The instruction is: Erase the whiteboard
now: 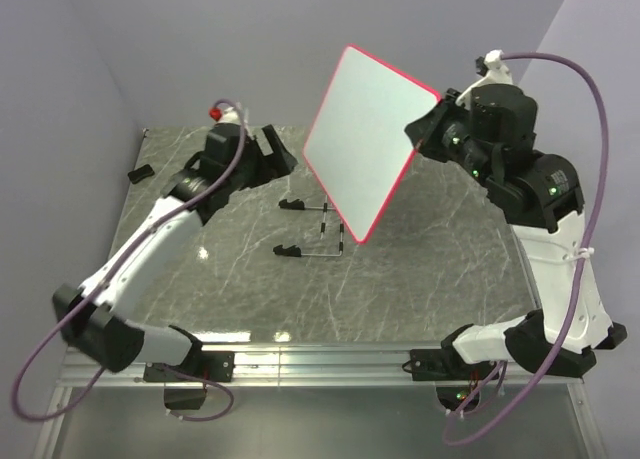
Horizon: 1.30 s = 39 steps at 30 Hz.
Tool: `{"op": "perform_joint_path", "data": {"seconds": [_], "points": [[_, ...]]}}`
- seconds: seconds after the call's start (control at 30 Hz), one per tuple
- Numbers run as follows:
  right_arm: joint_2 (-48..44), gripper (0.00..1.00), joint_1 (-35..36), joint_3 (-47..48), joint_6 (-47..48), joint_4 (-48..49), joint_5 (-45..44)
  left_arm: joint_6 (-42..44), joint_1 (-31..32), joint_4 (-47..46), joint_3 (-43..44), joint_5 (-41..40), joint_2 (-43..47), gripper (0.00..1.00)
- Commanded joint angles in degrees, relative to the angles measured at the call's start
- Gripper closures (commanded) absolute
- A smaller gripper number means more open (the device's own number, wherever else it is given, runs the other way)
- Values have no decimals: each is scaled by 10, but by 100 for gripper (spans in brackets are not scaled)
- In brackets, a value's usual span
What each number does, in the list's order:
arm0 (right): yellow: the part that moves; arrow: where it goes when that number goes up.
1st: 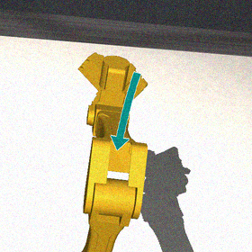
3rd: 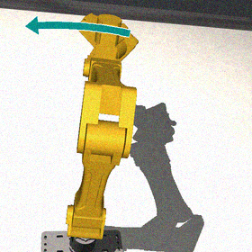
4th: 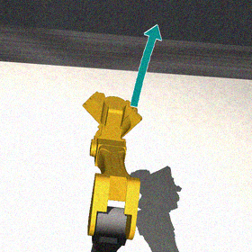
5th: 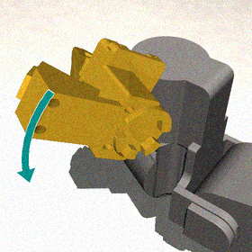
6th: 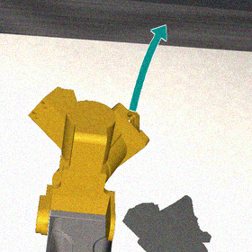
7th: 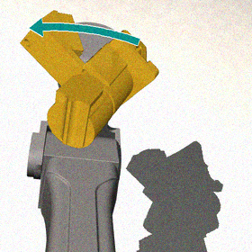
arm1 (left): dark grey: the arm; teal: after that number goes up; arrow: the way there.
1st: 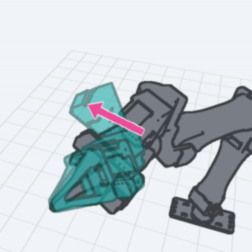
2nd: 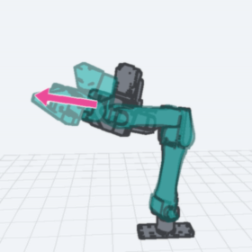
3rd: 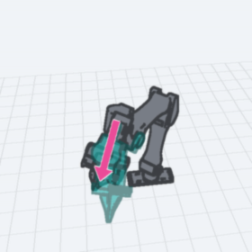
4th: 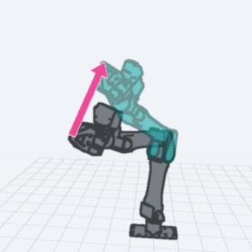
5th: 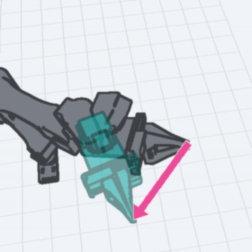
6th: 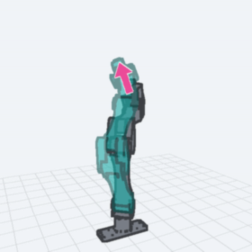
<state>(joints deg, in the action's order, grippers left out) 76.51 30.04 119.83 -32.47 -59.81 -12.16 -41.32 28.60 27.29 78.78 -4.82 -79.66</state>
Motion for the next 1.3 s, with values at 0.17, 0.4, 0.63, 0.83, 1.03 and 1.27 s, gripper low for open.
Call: {"op": "perform_joint_path", "data": {"seconds": [0.17,0.4,0.63,0.83,1.03,1.27], "points": [[-3,100,115,-65,-70,218,-125,-9,-14,153,-67,-28,183,1],[21,100,166,-101,-72,241,-254,-10,-14,253,-101,-20,308,1],[40,100,201,-146,-60,298,-307,-6,-14,328,-108,-31,386,1],[51,100,227,-166,-93,311,-314,-1,-14,370,-94,-47,414,1],[53,100,315,-224,-165,287,-359,0,-14,385,-107,-48,438,1],[11,100,395,-384,-312,233,-408,17,-14,389,-100,-54,441,0]]}}
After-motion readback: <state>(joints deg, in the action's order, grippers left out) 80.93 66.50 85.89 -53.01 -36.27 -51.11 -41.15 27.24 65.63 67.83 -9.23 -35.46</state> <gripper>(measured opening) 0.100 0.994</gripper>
